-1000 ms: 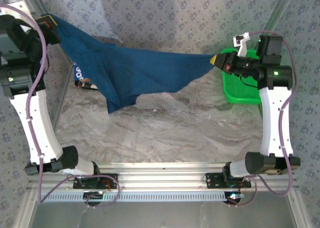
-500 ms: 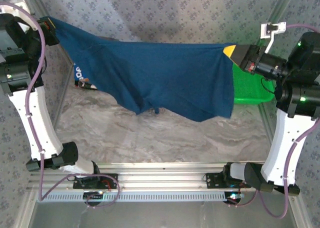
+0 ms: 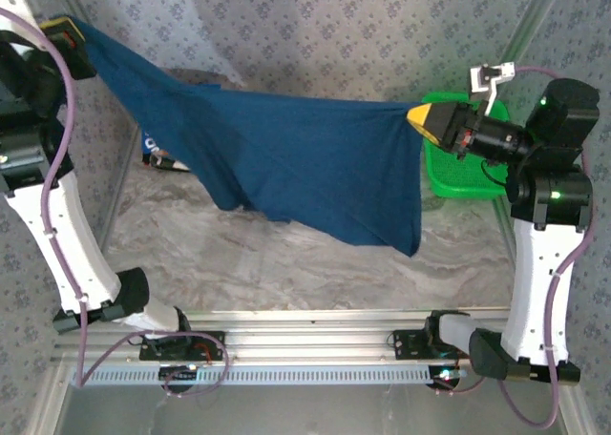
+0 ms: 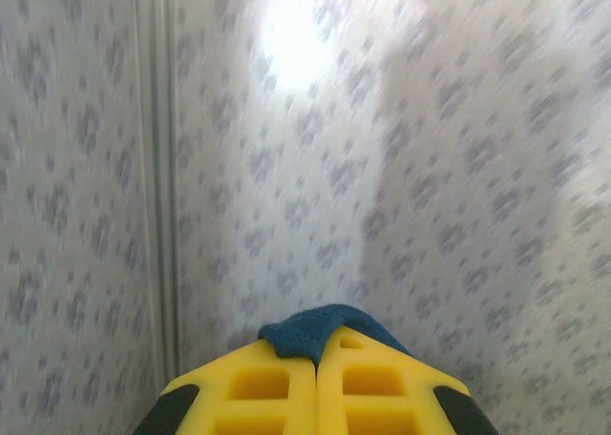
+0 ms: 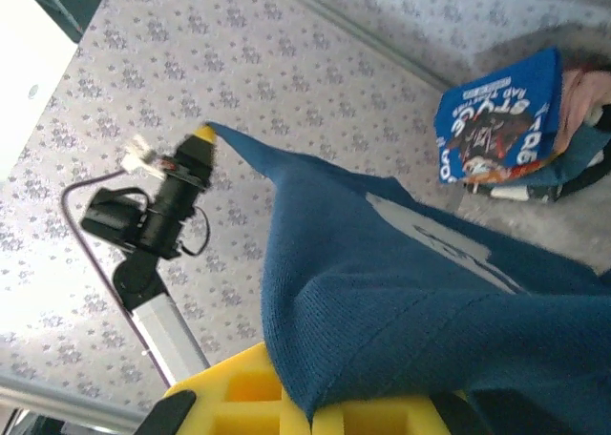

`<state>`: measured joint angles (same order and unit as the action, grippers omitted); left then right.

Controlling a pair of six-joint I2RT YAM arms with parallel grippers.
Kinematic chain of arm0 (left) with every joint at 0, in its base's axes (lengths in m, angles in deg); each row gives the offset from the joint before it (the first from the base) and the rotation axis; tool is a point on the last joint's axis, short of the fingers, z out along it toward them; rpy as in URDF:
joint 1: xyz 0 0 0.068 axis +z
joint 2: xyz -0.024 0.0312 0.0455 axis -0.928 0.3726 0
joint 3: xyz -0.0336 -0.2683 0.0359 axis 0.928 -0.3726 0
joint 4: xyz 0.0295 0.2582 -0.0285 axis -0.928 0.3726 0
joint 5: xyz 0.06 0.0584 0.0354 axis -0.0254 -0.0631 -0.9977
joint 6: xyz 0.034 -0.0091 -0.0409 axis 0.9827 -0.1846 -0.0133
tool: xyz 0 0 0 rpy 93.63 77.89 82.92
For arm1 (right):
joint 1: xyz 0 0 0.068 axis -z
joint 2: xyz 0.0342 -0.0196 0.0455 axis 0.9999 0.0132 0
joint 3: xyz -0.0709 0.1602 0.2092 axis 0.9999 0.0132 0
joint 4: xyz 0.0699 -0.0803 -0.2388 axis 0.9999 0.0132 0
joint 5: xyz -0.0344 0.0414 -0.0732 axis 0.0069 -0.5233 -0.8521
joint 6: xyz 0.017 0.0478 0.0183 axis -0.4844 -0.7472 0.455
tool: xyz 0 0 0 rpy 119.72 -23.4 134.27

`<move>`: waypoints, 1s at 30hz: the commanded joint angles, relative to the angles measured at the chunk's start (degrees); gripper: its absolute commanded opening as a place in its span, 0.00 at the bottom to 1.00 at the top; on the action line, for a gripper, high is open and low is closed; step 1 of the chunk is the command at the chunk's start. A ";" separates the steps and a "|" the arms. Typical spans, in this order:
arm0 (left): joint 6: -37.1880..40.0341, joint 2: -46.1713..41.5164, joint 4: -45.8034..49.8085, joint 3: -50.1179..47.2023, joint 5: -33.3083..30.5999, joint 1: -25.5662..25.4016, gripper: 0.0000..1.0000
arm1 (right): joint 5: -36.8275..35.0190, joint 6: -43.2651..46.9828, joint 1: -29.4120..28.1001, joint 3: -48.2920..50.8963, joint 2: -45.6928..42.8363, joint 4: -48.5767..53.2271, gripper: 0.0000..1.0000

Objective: Fold and stack the t-shirts

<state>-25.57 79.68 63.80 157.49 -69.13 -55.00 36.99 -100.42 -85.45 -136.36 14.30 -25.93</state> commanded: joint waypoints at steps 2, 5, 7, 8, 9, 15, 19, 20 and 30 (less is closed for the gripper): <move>-0.63 -1.23 -0.46 8.24 1.75 0.50 0.01 | 1.51 -1.83 -1.72 4.88 -4.44 3.60 0.00; -0.72 -1.76 -1.98 11.47 1.99 0.52 0.01 | 1.33 -7.34 -3.51 11.25 -8.20 -0.61 0.00; -0.11 -1.32 -2.26 11.85 1.95 0.52 0.01 | 1.16 -9.44 -4.57 13.53 -9.93 -2.23 0.00; 0.29 -0.80 -1.80 11.68 1.49 0.56 0.01 | 1.30 -9.38 -4.83 13.62 -10.15 -1.61 0.00; 0.65 -0.19 -0.99 11.19 1.06 0.50 0.01 | 1.41 -8.69 -4.93 13.31 -10.12 0.01 0.00; 1.54 1.28 -1.26 -0.07 0.43 0.58 0.00 | 2.02 -7.52 -4.85 11.97 -9.92 3.07 0.00; 1.56 0.18 -6.48 -12.78 0.23 0.22 0.00 | 1.58 -1.43 -3.16 9.34 -8.08 12.79 0.00; 1.57 -0.34 -8.04 -15.93 0.19 0.13 0.00 | 1.13 0.86 -2.80 8.55 -7.41 16.22 0.00; 1.28 -1.90 -19.68 -39.78 0.90 -2.27 0.00 | -17.24 30.08 -1.37 1.69 4.78 48.36 0.00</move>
<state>-24.96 79.90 52.00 119.16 -67.60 -56.64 27.63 -81.06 -87.44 -134.18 17.25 11.82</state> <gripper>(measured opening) 0.041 0.062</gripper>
